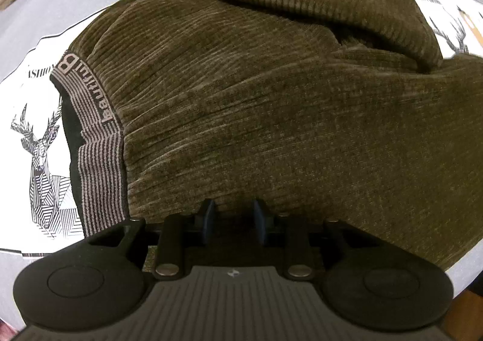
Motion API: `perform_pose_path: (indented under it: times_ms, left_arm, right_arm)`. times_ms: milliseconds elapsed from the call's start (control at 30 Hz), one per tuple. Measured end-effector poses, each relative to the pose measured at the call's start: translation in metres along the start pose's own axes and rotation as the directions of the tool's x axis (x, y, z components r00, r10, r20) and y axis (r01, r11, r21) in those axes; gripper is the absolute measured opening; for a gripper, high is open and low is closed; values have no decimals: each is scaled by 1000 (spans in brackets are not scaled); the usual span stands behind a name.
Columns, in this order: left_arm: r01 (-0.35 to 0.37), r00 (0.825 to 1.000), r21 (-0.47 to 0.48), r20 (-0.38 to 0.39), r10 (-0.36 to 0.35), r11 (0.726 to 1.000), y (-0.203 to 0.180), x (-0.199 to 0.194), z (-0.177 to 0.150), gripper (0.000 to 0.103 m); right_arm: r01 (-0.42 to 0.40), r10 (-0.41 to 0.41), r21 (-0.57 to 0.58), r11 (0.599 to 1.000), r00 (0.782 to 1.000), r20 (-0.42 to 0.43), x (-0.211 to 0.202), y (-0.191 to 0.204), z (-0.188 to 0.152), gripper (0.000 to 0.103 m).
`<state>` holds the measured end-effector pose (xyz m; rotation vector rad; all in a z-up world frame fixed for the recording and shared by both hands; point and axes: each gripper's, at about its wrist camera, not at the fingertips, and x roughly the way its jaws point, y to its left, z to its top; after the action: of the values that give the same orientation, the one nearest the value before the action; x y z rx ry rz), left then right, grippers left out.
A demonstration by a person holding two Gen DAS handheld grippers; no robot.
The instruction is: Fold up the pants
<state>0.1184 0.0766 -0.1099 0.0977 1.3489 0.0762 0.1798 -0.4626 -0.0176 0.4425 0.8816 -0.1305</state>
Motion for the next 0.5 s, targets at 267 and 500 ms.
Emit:
perform_pose_path:
  times_ms: [267, 500]
  left_arm:
    - [59, 953, -51, 300, -41, 997, -17, -70, 31, 59]
    - [60, 951, -63, 308, -38, 996, -47, -65, 59, 59]
  right_arm:
    - [-362, 364, 42, 931, 917, -165, 21, 113, -25, 34]
    - [-294, 323, 136, 946, 894, -311, 90, 171, -53, 45]
